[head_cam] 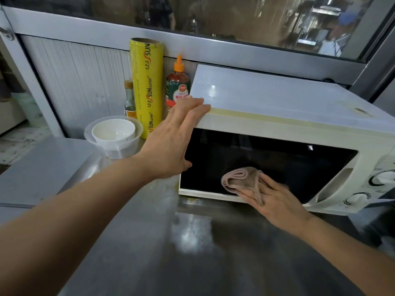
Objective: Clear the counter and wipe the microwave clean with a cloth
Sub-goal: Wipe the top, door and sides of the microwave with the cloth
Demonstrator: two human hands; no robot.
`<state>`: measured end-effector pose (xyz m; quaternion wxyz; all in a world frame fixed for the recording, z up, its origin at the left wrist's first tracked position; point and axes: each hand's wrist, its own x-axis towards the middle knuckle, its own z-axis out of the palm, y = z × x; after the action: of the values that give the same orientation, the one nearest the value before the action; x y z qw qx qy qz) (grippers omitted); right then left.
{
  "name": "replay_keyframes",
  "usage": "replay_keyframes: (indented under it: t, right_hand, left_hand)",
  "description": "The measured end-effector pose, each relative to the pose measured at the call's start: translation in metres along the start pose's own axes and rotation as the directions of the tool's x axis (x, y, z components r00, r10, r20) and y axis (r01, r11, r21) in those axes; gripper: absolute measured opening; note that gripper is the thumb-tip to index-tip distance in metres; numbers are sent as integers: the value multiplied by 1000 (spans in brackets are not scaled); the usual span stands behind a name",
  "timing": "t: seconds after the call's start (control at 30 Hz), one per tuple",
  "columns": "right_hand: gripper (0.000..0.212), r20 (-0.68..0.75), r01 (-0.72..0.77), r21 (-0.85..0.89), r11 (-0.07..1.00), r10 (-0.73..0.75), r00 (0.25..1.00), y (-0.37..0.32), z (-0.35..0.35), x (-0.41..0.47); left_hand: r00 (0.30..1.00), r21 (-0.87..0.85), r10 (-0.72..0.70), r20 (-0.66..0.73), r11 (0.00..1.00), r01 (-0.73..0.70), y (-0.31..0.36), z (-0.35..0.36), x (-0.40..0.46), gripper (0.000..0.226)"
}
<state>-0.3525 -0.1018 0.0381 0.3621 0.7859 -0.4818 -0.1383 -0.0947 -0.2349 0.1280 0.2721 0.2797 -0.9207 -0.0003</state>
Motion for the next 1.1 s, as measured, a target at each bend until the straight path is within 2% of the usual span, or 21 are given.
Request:
replay_keyframes:
  t: [0.2, 0.27, 0.37, 0.47, 0.53, 0.6, 0.67, 0.73, 0.83, 0.93, 1.03, 1.1]
  right_hand:
    - [47, -3, 138, 17, 990, -137, 990, -38, -6, 51]
    - [54, -4, 152, 14, 988, -152, 988, -36, -8, 52]
    - [46, -2, 211, -78, 974, -212, 977, -24, -14, 45]
    - [49, -3, 248, -136, 959, -251, 968, -7, -13, 30]
    - [51, -1, 208, -108, 972, -209, 978, 7, -11, 15]
    - [62, 81, 172, -101, 980, -164, 983, 18, -9, -1]
    - [69, 102, 146, -91, 985, -136, 985, 27, -7, -17]
    - [66, 59, 106, -101, 989, -101, 993, 33, -8, -26]
    - [52, -55, 104, -104, 989, -110, 992, 34, -9, -27]
    - [53, -163, -98, -14, 995, 95, 982, 31, -13, -20]
    - [51, -269, -291, 81, 953, 302, 914, 28, -20, -9]
    - [51, -320, -351, 146, 925, 380, 868, 29, -26, -1]
  left_hand:
    - [1000, 1, -8, -4, 1000, 8, 1, -1, -1, 117]
    - [1000, 7, -13, 4, 1000, 13, 3, -4, -1, 117]
    - [999, 13, -40, 24, 999, 40, 6, -7, -1, 117]
    - [996, 18, -78, 48, 997, 77, 13, -13, -1, 115]
    - [993, 60, -105, 54, 993, 102, 18, -18, -1, 112]
    - [989, 131, -142, 47, 982, 135, 24, -21, 0, 109]
    - [987, 180, -161, 8, 971, 157, 33, -21, 2, 105]
    - [991, 197, -128, -30, 972, 131, 45, -19, 8, 105]
    - [1000, 240, -1, 7, 971, -1, 66, -13, 26, 101]
    - [996, 236, 73, 44, 968, -82, 80, -5, 41, 89]
    - [997, 184, 81, 15, 979, -82, 79, -3, 42, 86]
    - [996, 178, 93, -12, 980, -89, 78, -3, 42, 86]
